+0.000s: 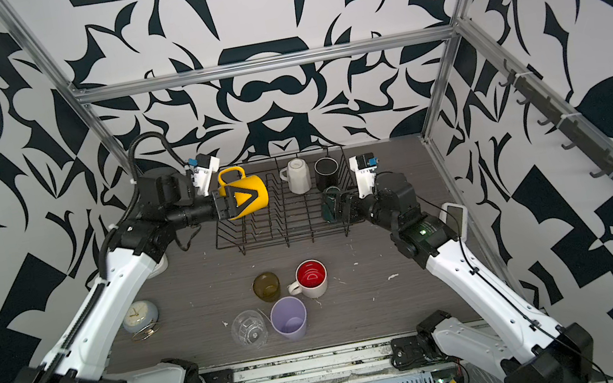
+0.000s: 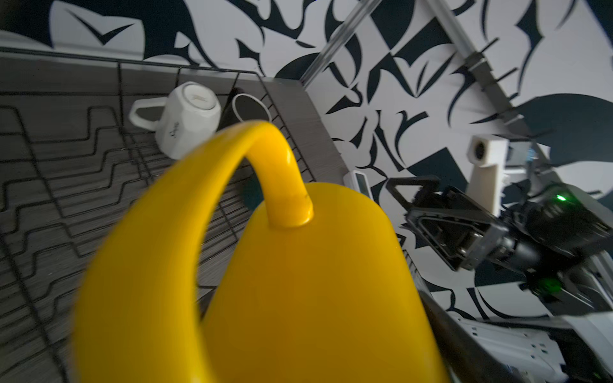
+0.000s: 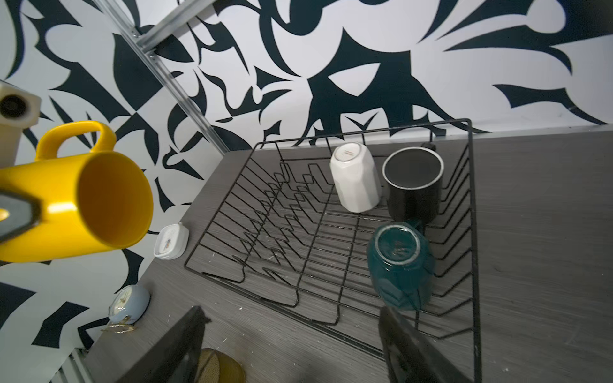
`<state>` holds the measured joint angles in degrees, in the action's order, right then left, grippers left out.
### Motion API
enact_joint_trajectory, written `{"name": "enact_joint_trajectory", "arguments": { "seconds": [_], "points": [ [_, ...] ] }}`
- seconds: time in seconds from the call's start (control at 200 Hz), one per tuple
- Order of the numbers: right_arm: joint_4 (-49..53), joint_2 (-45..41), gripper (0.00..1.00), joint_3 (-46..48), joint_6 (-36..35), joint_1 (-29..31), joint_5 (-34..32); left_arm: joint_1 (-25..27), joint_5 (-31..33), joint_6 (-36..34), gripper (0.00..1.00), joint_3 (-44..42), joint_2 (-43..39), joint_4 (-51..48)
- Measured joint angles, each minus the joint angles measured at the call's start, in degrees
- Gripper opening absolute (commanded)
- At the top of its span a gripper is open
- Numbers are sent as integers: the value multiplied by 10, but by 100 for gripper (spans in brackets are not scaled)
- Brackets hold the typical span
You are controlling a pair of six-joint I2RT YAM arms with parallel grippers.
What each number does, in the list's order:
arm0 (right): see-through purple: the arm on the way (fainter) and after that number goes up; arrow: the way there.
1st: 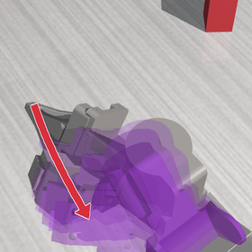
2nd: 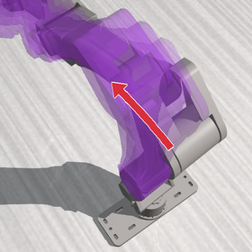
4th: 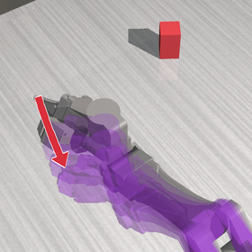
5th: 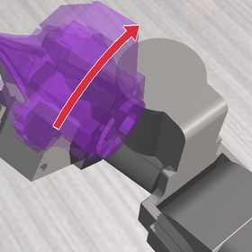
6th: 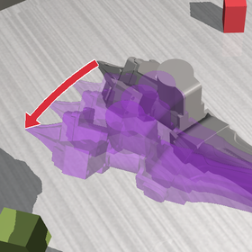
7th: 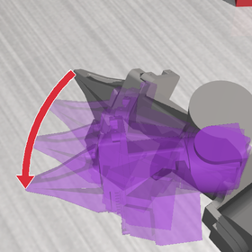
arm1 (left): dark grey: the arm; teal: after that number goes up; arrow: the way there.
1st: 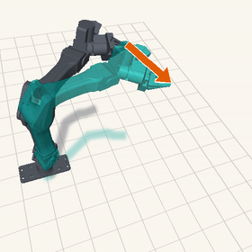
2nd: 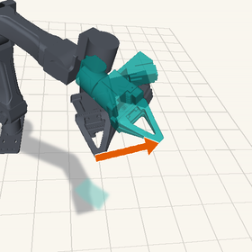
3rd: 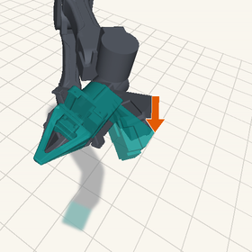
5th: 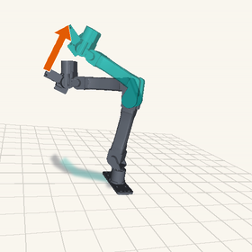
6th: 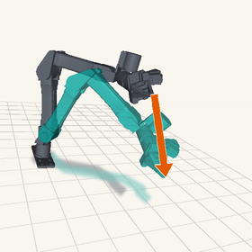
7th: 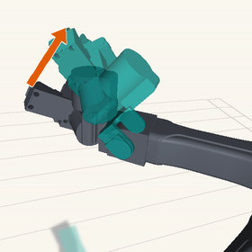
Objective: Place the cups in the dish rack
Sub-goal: 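Open the right gripper and withdraw it while the left holds the yellow mug, then lower the yellow mug upside down into the rack beside the white mug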
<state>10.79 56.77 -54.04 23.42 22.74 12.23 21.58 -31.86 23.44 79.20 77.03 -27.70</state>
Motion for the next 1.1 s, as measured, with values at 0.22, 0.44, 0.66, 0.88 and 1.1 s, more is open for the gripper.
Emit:
{"name": "enact_joint_trajectory", "arguments": {
  "seconds": [0.22,0.44,0.66,0.88,1.1],
  "points": [
    [33,4,90,0,2,-9,-7,38,99,-21,0,101,99,-89],
    [53,12,91,0,-5,-13,-7,78,192,-40,0,226,201,-159],
    [63,9,91,0,-21,-16,-8,117,266,-50,0,342,320,-224],
    [67,-5,91,17,-27,-18,-8,151,335,-54,0,479,445,-294],
    [82,-13,91,36,-31,-19,-7,163,377,-51,0,568,535,-335]
  ]
}}
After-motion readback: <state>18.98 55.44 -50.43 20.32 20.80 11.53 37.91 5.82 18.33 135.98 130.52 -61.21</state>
